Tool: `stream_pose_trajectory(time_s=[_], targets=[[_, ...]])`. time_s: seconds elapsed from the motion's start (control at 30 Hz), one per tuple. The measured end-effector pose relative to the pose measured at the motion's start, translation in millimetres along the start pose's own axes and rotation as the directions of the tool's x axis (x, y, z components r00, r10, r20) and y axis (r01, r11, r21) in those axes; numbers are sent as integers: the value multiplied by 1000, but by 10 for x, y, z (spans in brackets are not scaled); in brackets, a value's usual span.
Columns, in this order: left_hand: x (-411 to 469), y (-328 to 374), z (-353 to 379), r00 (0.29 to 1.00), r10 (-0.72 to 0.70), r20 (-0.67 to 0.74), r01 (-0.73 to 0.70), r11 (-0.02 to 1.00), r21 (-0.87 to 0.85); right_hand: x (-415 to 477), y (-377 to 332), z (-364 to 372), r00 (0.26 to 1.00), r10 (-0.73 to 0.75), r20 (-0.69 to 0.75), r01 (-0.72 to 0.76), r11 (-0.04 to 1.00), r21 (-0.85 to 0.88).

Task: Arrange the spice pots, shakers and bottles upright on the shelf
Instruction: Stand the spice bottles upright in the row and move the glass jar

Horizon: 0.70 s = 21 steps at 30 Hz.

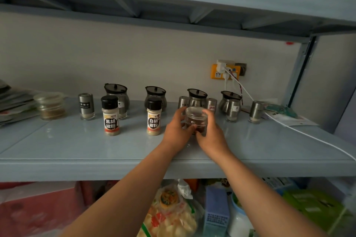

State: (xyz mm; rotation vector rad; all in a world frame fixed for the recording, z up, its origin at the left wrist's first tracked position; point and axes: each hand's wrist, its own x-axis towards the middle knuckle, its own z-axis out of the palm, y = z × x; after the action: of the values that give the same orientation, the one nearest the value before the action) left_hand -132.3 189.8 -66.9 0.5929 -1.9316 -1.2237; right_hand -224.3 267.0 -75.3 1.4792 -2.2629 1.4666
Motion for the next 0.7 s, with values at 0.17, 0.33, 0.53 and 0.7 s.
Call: stream_pose_trajectory(time_s=[0.17,0.33,0.53,0.7], targets=[[-41,2,-24,992,51,-116,-46,998,42,-55,-41,33,991,-103,-81,93,989,-116],[-230,84,-184,961,228,-158,-209,970,127,-194,-249,70,941,-251,-228,197,951,-236],[-559,147,-770,871,379,-314,-306,917,256,-313,-694,335,900,-334,-280,298,940,-165],[-770,132,-1404,817,365,-447,-261,924,279,-409,-1170,675,900,-351,-256,366,931,9]])
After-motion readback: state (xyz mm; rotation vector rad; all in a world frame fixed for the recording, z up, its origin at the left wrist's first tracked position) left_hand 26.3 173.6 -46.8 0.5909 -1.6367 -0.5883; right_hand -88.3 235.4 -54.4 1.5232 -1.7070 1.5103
